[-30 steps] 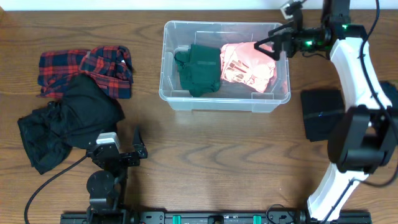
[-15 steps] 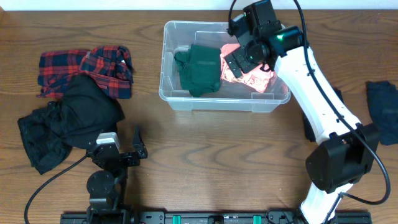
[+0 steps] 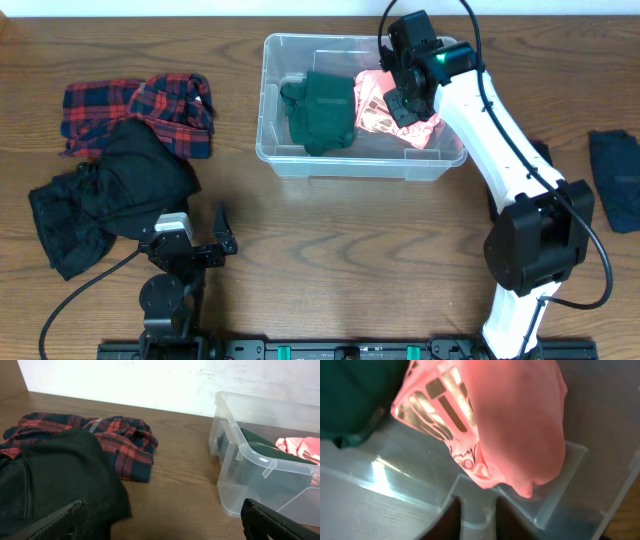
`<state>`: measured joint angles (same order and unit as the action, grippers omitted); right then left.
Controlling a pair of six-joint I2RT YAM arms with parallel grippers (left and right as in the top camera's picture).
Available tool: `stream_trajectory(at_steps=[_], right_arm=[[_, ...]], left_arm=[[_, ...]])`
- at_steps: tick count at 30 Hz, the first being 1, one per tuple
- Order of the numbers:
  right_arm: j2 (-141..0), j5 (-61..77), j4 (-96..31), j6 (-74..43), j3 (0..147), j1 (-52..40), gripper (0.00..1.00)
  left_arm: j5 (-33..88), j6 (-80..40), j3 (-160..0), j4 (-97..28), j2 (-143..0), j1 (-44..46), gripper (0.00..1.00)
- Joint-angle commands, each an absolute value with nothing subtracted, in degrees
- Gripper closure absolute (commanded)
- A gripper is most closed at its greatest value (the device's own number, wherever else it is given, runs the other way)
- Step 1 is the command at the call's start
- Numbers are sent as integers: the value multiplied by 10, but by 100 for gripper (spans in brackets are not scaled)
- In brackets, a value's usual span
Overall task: Pack container
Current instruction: 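Lower the pink t-shirt into the bin, release, and press it flat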
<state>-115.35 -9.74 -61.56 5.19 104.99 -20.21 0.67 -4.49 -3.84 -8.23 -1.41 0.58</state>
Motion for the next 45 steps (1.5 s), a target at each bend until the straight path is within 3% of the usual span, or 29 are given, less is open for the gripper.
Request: stream_trajectory(at_steps=[1, 22, 39, 45], right_arm=[[-1172, -105, -613, 37, 1052, -193, 96], [-1229, -112, -466, 35, 1052, -152, 99], [-1333, -169, -424, 39, 1052, -149, 99], [-1304, -197, -416, 44, 1057, -149, 99]], left_arm=[[0, -48, -29, -101, -14, 3, 2], [0, -48, -29, -101, -14, 3, 2], [0, -48, -29, -101, -14, 3, 2], [0, -48, -29, -101, -14, 3, 2]])
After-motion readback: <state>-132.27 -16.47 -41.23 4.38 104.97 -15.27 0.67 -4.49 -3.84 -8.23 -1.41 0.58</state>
